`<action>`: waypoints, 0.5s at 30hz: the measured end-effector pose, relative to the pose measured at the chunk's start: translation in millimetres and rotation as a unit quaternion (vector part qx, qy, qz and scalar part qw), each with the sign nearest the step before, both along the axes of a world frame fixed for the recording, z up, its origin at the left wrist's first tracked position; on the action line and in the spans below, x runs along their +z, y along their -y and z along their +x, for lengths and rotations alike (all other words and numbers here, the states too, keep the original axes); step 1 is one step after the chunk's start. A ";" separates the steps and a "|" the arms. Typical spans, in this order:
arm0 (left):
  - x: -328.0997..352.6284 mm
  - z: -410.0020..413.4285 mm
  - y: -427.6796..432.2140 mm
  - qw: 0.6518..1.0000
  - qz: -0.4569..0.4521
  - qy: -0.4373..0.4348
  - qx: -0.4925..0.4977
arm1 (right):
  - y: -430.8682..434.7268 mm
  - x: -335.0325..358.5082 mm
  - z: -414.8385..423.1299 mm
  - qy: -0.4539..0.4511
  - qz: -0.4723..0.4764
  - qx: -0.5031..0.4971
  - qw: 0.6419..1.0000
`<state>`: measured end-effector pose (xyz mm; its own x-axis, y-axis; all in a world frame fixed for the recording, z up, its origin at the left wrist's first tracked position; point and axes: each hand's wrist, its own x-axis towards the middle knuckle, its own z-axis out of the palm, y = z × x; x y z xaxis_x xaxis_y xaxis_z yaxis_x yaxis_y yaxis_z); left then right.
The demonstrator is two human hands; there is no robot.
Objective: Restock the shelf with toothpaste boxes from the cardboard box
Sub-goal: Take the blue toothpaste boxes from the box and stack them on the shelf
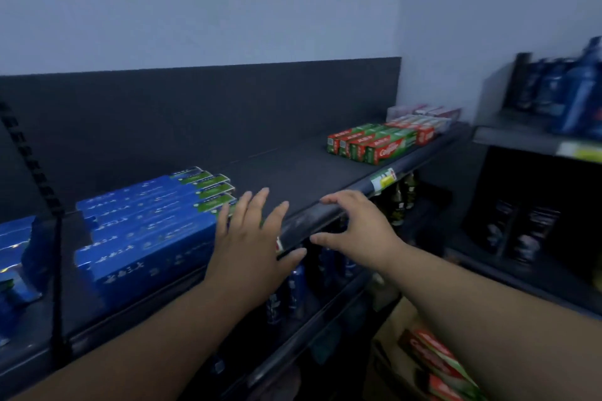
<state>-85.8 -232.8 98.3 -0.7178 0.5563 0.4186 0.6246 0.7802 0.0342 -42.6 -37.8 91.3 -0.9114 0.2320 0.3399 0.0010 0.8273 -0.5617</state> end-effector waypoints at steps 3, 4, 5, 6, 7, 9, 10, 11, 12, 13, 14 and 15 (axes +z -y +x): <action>-10.9 11.8 -19.8 0.996 -0.010 0.011 -0.087 | -10.7 -15.1 34.3 0.032 0.000 -0.077 0.997; -15.5 17.9 -25.4 0.992 -0.011 0.024 -0.120 | -13.6 -20.6 46.9 0.042 0.000 -0.100 0.994; -21.4 23.4 -31.3 0.989 -0.007 0.014 -0.145 | -16.2 -25.9 60.6 0.052 0.004 -0.122 0.991; -26.6 30.0 -37.5 0.986 -0.017 0.028 -0.161 | -19.1 -31.8 75.0 0.064 0.012 -0.145 0.987; -34.6 34.9 -44.1 0.983 -0.020 0.042 -0.177 | -21.9 -37.2 90.0 0.076 0.025 -0.166 0.983; -47.6 46.1 -56.3 0.976 -0.040 0.088 -0.195 | -28.5 -47.0 119.7 0.102 0.049 -0.205 0.972; -52.8 52.6 -63.4 0.974 -0.039 0.092 -0.205 | -32.0 -51.4 134.4 0.113 0.057 -0.223 0.967; -56.6 60.6 -70.3 0.970 -0.036 0.099 -0.218 | -35.8 -55.7 148.7 0.121 0.061 -0.240 0.961; -62.2 68.5 -77.8 0.967 -0.033 0.110 -0.229 | -39.4 -59.9 162.5 0.128 0.064 -0.257 0.956; -64.9 76.8 -84.6 0.964 -0.038 0.118 -0.236 | -43.4 -64.9 175.5 0.137 0.065 -0.272 0.950; -68.7 84.0 -92.2 0.962 -0.044 0.122 -0.240 | -47.9 -70.4 187.6 0.148 0.067 -0.286 0.944; -72.7 90.5 -100.2 0.962 -0.049 0.120 -0.242 | -53.0 -76.8 199.3 0.157 0.070 -0.298 0.939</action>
<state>4.7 -132.5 25.6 -0.4354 0.8775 0.2013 0.8981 0.4078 0.1647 156.6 15.2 14.5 -0.6945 0.7053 0.1420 0.6344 0.6934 -0.3416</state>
